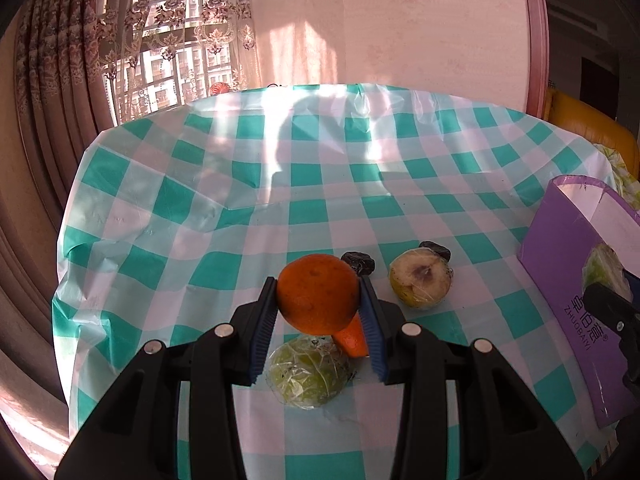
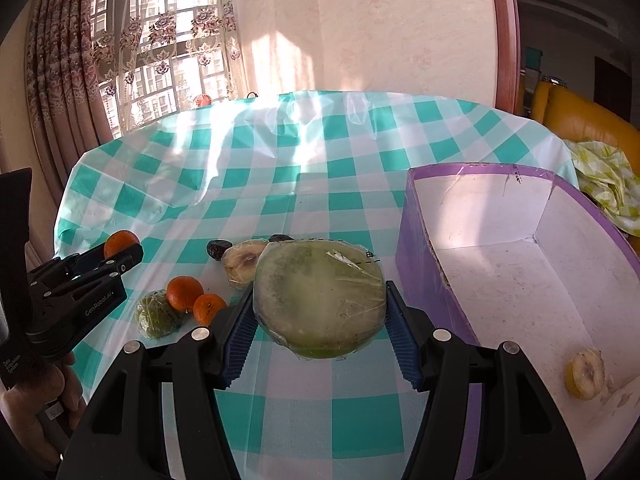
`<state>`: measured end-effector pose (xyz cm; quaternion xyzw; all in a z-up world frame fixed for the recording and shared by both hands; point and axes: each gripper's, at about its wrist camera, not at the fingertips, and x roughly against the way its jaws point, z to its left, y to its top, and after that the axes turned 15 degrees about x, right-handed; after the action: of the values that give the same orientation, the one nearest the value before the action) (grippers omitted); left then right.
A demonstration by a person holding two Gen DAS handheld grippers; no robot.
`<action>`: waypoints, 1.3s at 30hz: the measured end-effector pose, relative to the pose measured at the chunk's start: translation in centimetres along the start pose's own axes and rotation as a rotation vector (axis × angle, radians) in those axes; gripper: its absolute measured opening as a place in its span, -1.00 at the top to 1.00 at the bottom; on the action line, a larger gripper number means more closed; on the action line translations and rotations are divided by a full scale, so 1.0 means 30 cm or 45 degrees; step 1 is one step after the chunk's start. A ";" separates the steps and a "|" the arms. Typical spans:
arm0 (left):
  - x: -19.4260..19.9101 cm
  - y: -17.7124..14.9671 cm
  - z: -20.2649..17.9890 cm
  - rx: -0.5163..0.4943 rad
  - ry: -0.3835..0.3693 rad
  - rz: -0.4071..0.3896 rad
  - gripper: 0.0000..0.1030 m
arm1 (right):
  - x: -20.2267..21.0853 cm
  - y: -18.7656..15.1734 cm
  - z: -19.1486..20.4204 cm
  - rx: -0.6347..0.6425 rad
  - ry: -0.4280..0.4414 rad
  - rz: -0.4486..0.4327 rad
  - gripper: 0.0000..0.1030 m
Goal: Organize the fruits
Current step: 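Carry the orange and the wrapped green fruit over into the purple box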
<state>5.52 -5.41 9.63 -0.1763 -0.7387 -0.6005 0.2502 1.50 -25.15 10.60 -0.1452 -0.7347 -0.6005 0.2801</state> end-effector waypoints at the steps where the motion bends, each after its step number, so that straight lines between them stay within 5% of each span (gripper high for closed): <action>1: 0.007 0.000 -0.018 -0.011 -0.010 0.000 0.22 | 0.007 0.001 -0.009 -0.008 -0.002 -0.003 -0.15; 22: 0.114 -0.014 -0.395 -0.259 -0.215 -0.002 0.22 | 0.118 -0.047 -0.284 -0.174 -0.113 0.000 -0.15; 39: 0.128 -0.096 -0.692 -0.486 -0.359 0.036 0.22 | 0.119 -0.153 -0.516 -0.261 -0.238 0.153 -0.15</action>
<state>4.07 -26.44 12.73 -0.3127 -0.6369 -0.6952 0.1151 -0.22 -41.61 10.90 -0.2720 -0.6824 -0.6385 0.2294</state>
